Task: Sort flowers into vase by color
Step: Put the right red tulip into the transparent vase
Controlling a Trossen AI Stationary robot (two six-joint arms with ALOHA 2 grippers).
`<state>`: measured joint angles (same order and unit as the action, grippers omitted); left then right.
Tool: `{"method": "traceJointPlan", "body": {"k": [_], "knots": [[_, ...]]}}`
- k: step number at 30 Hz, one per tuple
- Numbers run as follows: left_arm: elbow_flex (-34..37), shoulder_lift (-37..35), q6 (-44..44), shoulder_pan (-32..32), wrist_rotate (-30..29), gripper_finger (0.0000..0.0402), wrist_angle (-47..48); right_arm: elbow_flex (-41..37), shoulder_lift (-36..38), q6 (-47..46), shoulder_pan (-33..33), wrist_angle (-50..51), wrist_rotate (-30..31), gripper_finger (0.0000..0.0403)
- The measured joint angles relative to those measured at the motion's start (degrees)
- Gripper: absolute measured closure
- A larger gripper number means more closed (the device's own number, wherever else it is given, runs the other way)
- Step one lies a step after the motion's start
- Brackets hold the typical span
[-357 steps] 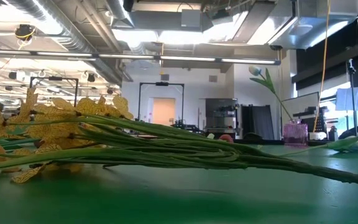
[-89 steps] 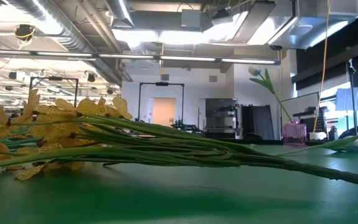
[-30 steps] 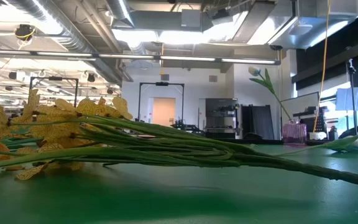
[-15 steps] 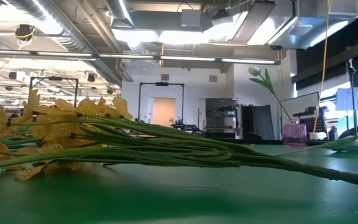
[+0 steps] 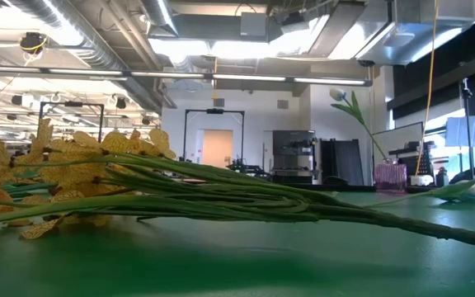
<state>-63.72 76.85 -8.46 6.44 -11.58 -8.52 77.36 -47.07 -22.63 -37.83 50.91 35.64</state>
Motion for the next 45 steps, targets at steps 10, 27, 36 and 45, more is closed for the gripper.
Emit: {"method": "traceJointPlan", "body": {"k": [10, 27, 36, 45], "knots": [[0.0, 0.9, -0.5, 0.4, -1.1, 0.026, 1.1, 4.3, -6.6, -20.7, -17.5, 18.1, 7.5, 0.0401], [0.0, 0.8, -1.9, 0.4, -1.4, 0.026, 1.2, 5.4, -17.7, -52.2, -34.2, 21.3, 8.7, 0.0401], [0.0, 0.8, -2.1, 1.0, -1.5, 0.026, 1.2, 5.3, -22.8, -54.9, -38.5, 17.5, 16.9, 0.0401], [0.0, 0.8, -2.0, 1.6, -1.5, 0.026, 1.2, 5.3, -26.8, -55.1, -38.3, 17.9, 21.4, 0.0401]]}}
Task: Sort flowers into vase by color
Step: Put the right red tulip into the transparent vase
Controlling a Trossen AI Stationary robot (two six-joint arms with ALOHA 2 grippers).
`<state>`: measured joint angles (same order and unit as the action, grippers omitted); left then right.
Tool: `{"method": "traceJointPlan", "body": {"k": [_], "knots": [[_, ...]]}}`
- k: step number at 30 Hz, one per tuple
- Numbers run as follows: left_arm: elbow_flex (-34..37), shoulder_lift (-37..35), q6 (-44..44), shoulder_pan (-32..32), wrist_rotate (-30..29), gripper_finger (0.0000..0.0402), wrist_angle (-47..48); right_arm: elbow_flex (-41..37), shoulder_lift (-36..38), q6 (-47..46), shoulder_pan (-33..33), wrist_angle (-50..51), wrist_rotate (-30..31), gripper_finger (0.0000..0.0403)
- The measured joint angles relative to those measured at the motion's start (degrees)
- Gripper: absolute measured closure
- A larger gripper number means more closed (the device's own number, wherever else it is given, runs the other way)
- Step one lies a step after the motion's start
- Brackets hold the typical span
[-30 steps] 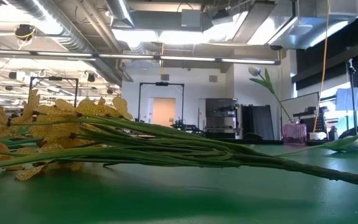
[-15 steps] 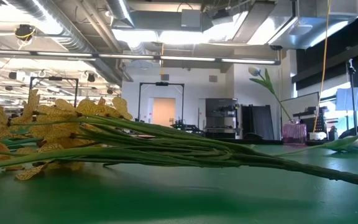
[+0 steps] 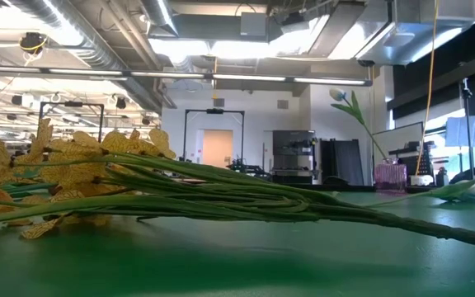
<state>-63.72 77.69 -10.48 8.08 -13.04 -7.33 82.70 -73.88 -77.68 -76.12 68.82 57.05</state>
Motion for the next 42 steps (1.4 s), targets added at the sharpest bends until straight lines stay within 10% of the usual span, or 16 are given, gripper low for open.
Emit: {"method": "traceJointPlan", "body": {"k": [42], "knots": [[0.0, 0.0, 0.1, 0.6, -1.5, 0.026, 0.0, -11.6, -7.0, -16.9, 0.0, 1.2, -5.5, 0.0399]]}}
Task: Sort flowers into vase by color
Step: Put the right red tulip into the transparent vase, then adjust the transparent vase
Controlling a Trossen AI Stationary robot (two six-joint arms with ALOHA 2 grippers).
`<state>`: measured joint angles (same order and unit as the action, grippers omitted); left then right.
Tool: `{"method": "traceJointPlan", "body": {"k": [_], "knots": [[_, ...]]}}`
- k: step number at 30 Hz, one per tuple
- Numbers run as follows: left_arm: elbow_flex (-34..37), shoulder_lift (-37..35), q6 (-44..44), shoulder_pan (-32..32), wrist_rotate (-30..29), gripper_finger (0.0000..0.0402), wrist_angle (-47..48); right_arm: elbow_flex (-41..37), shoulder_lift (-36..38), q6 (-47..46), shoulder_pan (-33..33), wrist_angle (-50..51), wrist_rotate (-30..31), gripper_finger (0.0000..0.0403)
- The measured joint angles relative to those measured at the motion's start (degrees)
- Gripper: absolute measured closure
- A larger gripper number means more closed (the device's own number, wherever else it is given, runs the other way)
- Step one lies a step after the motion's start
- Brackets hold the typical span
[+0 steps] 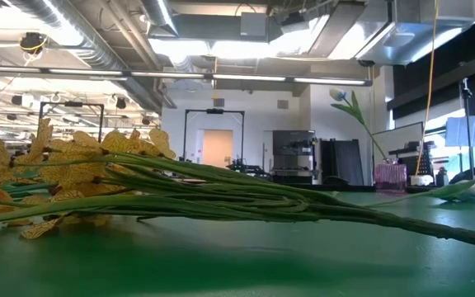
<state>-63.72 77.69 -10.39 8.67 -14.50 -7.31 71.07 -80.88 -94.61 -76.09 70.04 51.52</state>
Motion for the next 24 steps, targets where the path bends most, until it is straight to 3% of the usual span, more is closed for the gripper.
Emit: {"method": "traceJointPlan", "body": {"k": [7, 17, 24], "knots": [[0.0, 0.0, 0.0, 0.0, -1.0, 0.026, 0.0, 0.4, 0.1, -0.1, 0.0, -0.9, -3.2, 0.038], [0.0, 0.0, 0.0, 0.0, -1.1, 0.026, 0.0, 5.7, 2.1, 1.9, 0.0, 6.6, -1.9, 0.0291], [0.0, 0.0, 0.0, 0.0, -1.1, 0.026, 0.9, 8.7, 2.1, 2.1, 0.0, 7.5, -5.2, 0.0227]]}}
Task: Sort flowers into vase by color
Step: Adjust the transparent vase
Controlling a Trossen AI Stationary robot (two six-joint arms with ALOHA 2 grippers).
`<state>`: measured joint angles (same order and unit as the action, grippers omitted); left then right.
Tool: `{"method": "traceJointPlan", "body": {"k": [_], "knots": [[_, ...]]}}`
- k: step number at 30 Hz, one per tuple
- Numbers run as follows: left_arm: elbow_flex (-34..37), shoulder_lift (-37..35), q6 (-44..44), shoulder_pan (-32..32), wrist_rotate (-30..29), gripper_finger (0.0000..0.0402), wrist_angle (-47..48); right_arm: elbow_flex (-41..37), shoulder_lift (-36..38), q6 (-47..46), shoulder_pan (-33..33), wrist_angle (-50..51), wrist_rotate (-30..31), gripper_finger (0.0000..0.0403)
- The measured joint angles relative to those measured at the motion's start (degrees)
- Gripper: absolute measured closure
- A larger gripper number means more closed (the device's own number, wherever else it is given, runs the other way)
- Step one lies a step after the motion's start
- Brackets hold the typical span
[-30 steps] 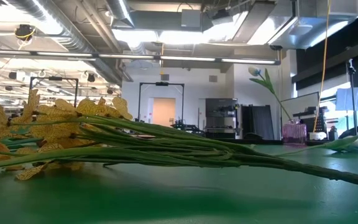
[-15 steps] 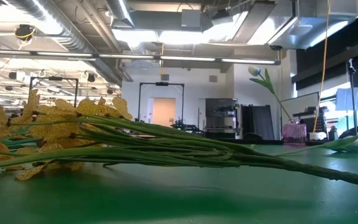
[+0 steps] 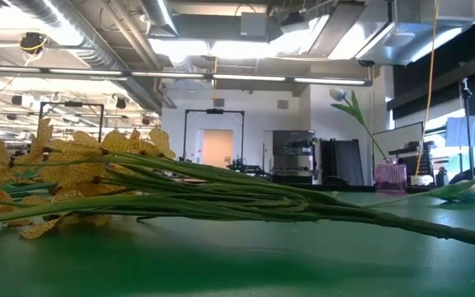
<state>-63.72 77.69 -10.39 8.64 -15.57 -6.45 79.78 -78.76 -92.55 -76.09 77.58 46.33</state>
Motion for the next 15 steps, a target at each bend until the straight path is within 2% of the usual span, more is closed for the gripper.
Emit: {"method": "traceJointPlan", "body": {"k": [7, 12, 15], "knots": [[0.0, 0.0, 0.0, 0.0, 0.0, 0.026, 0.0, 4.6, 0.0, 1.9, 0.0, 1.9, -1.0, 0.0179], [0.0, 0.0, 0.0, 0.0, 0.0, 0.026, 0.0, 10.0, 0.0, 3.9, 0.0, 5.7, -1.4, 0.0169], [0.0, 0.0, 0.0, 0.0, 0.0, 0.026, 0.0, 13.5, 0.1, 8.2, 0.0, 8.1, 0.6, 0.0169]]}}
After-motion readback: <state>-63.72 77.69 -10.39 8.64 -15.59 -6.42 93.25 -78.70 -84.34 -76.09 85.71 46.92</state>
